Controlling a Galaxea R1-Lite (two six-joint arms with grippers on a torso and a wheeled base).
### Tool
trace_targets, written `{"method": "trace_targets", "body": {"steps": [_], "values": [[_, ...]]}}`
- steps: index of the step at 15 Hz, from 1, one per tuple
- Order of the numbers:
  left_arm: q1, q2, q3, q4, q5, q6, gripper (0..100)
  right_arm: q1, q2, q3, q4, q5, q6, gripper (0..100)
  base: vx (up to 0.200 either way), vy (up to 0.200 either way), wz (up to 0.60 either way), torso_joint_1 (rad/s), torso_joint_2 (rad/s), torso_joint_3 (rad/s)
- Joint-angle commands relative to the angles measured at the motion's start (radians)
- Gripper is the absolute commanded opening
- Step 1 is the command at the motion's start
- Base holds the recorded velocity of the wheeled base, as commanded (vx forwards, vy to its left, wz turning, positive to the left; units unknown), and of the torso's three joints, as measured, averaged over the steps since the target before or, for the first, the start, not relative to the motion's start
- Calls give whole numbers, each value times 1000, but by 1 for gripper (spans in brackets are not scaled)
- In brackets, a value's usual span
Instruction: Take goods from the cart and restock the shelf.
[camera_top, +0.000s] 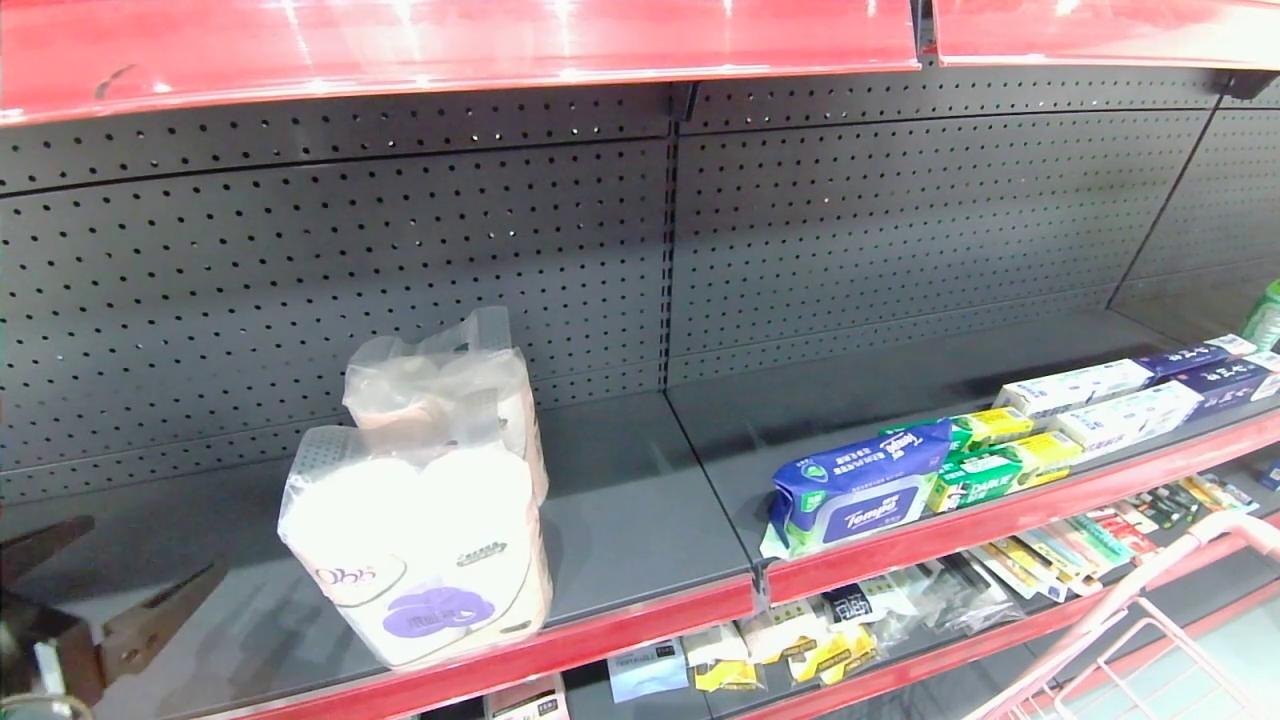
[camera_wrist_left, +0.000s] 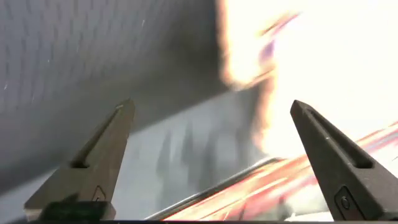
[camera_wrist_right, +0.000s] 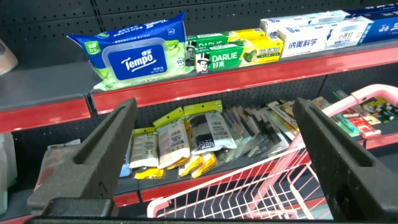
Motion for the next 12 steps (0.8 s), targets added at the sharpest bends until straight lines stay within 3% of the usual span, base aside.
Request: {"method": "trace_targets", "body": {"steps": [1,3,4,5,6,7,8,10,12], "values": [[-7,-449,61,87,-133,-169,100,1,1,0,0,0,0,100,0,0,0,0,0,0],[-9,-616,122,211,-54,-175,100,1,1,0,0,0,0,100,0,0,0,0,0,0],[-7,-717,145,295,-50,-169,100,1,1,0,0,0,0,100,0,0,0,0,0,0],[-7,-800,188,400,-33,-143,100,1,1,0,0,0,0,100,0,0,0,0,0,0],[-7,-789,212,398,-11,-128,100,1,1,0,0,0,0,100,0,0,0,0,0,0],[-15,-785,223,358,16,-187,100,1,1,0,0,0,0,100,0,0,0,0,0,0],[-49,-785,225,355,9,-192,100,1,1,0,0,0,0,100,0,0,0,0,0,0],[-58,-788,235,340,-4,-152,100,1,1,0,0,0,0,100,0,0,0,0,0,0],[-58,-788,238,329,7,-155,100,2,1,0,0,3,2,100,0,0,0,0,0,0]]}}
